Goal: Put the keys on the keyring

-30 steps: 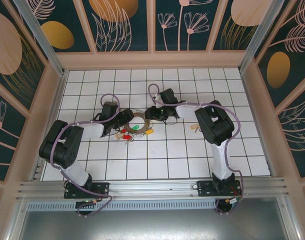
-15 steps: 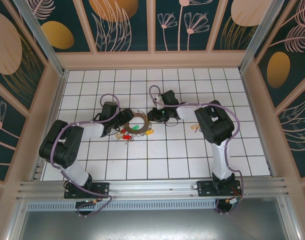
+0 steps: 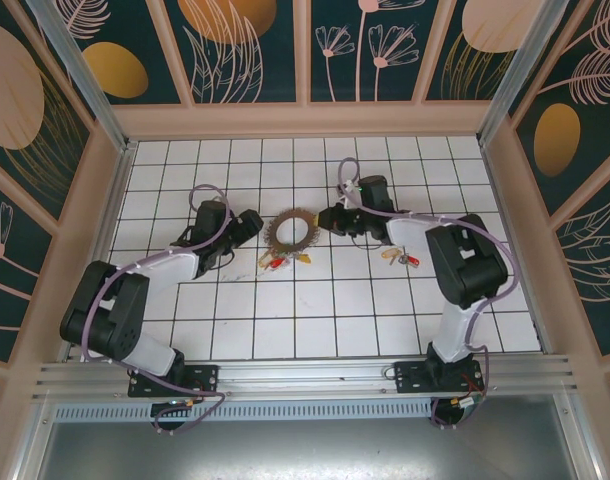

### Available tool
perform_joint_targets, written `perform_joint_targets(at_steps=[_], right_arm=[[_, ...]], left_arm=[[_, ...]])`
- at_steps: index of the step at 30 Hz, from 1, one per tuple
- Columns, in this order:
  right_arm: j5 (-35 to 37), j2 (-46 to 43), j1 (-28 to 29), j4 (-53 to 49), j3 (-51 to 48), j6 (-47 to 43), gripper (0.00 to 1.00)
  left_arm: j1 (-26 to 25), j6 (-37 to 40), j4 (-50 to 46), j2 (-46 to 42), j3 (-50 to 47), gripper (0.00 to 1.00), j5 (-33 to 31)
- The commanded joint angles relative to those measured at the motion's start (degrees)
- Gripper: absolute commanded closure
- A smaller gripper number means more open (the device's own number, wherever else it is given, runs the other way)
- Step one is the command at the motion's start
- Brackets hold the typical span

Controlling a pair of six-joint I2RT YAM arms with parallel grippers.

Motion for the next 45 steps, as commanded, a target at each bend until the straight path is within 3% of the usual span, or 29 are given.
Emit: perform_joint_targets(at_steps=[1, 8, 20, 27, 45], right_arm=[[-3.4, -6.4, -1.6, 8.3, -2.8, 2.9, 0.93], [-2.1, -15.8, -2.8, 8.7, -5.3, -1.2, 0.93], [-3.5, -21.8, -3.3, 10.0, -6.0, -0.1, 0.92], [-4.5, -22.7, -3.3, 11.6, -6.0, 1.4, 0.92], [-6.5, -23.1, -3.2, 13.4, -6.2, 1.7, 0.91]], left_arm=[[-0.1, -1.0, 4.8, -2.4, 0.3, 0.13, 4.5], [-0.1, -4.0, 15.4, -3.4, 2.1, 0.13, 14.8], [-0.1, -10.2, 27.7, -3.0, 2.9, 0.24, 24.6], [-0.1, -10.6, 28.7, -2.2, 3.2, 0.26, 27.1], [-0.2, -12.6, 35.3, -1.6, 3.2, 0.56, 31.6]])
